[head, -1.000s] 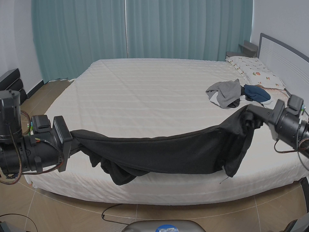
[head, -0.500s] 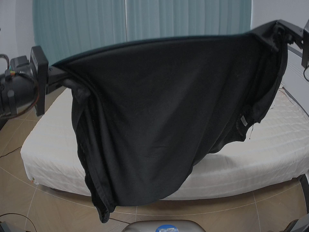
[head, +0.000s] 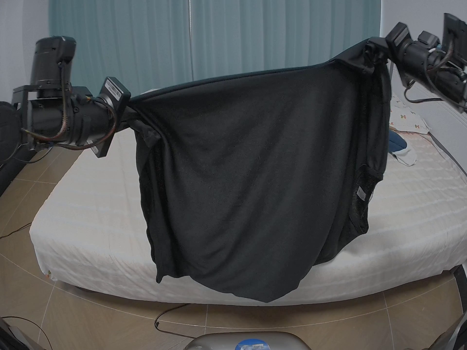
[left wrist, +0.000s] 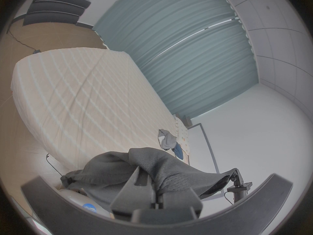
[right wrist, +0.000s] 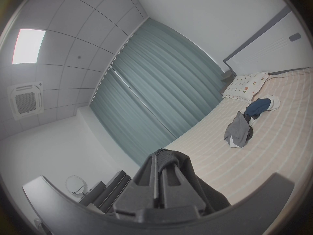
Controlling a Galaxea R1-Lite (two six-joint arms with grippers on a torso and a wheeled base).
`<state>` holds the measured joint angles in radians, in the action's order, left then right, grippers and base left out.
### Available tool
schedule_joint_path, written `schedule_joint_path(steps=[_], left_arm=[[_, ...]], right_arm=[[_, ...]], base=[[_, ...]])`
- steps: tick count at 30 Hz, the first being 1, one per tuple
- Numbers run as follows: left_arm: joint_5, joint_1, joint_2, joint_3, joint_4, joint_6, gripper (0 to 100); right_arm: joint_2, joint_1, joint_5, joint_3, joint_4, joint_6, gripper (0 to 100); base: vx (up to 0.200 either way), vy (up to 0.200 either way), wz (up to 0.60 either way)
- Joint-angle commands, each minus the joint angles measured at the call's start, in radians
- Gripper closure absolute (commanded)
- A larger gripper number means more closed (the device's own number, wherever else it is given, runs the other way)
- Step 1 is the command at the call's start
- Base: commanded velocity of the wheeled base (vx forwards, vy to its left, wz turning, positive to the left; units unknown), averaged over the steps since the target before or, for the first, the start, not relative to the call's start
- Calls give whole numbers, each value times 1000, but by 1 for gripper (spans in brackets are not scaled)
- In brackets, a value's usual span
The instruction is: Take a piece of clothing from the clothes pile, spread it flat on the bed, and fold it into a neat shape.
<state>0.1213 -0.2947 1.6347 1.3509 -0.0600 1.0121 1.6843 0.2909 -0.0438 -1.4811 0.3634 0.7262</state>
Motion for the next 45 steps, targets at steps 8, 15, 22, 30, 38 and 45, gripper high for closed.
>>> schedule_joint_path(steps=[8, 15, 22, 30, 38, 45], left_arm=[[3, 39, 338, 103, 91, -1, 100], [-14, 54, 488, 191, 115, -9, 100], [-11, 55, 603, 228, 120, -9, 100], [-14, 65, 737, 333, 120, -4, 100], [-25, 68, 864, 407, 115, 5, 0], [-78, 97, 899, 416, 112, 5, 0]], right_arm=[[374, -30, -22, -73, 170, -2, 100], [532, -41, -10, -117, 204, -14, 100], [687, -42, -21, -159, 230, -11, 100], [815, -52, -21, -231, 232, -11, 100], [928, -53, -24, -274, 213, -13, 0], [905, -91, -25, -183, 186, -22, 0]], base=[[200, 0, 0], [114, 0, 0], [0, 0, 0], [0, 0, 0], [0, 0, 0], [0, 0, 0]])
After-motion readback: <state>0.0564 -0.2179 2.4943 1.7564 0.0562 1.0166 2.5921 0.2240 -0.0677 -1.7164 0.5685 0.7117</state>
